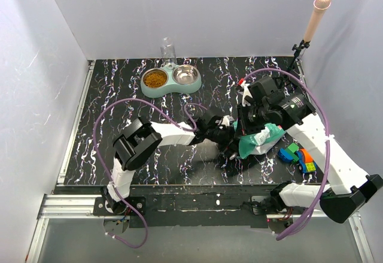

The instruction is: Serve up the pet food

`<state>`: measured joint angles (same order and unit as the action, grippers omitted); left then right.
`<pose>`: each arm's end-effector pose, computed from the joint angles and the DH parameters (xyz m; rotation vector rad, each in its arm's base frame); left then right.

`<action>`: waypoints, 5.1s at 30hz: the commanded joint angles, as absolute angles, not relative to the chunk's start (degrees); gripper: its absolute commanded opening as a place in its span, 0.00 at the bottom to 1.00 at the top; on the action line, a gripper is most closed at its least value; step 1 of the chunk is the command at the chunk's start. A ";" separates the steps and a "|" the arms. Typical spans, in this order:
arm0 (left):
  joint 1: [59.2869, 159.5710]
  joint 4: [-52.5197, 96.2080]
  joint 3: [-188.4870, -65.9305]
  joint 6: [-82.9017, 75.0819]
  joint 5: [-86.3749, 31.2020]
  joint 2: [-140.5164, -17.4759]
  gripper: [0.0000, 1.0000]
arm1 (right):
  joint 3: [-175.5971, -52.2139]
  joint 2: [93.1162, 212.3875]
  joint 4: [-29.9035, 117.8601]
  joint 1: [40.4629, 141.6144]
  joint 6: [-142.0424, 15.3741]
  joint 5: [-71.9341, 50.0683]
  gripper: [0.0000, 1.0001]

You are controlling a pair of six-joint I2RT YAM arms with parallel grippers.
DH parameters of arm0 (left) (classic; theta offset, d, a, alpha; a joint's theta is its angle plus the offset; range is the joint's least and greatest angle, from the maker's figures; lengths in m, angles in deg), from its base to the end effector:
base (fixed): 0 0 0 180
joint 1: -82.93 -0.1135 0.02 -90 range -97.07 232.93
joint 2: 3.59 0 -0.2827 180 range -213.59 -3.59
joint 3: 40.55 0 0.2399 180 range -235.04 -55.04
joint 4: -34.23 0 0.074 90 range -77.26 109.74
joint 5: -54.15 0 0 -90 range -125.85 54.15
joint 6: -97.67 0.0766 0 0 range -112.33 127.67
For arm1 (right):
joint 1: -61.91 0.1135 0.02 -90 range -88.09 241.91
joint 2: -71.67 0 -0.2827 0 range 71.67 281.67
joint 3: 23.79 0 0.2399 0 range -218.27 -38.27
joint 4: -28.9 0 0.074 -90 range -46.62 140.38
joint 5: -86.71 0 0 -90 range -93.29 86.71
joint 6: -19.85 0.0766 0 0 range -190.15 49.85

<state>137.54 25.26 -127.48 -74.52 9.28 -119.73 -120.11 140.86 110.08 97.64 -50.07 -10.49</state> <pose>0.2190 -0.4020 0.1711 0.0997 -2.4024 1.4251 0.1739 0.1369 0.3657 -0.4054 2.5611 0.5378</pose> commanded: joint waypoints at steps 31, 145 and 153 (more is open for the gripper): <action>137.77 34.51 -120.87 -70.29 -5.62 -103.87 0.00 | -112.01 133.10 99.10 119.03 -53.28 27.19 0.71; 109.49 40.13 -102.67 -88.22 2.73 -79.33 0.00 | -114.03 126.69 94.62 105.59 -61.63 36.17 0.01; 98.41 45.49 -108.38 -91.38 9.24 -93.75 0.00 | -115.09 127.13 94.98 105.59 -61.10 33.54 0.01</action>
<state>101.67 39.79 -103.40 -90.30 4.23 -90.29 -110.69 128.77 97.91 105.79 -62.16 32.98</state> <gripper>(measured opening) 0.193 0.028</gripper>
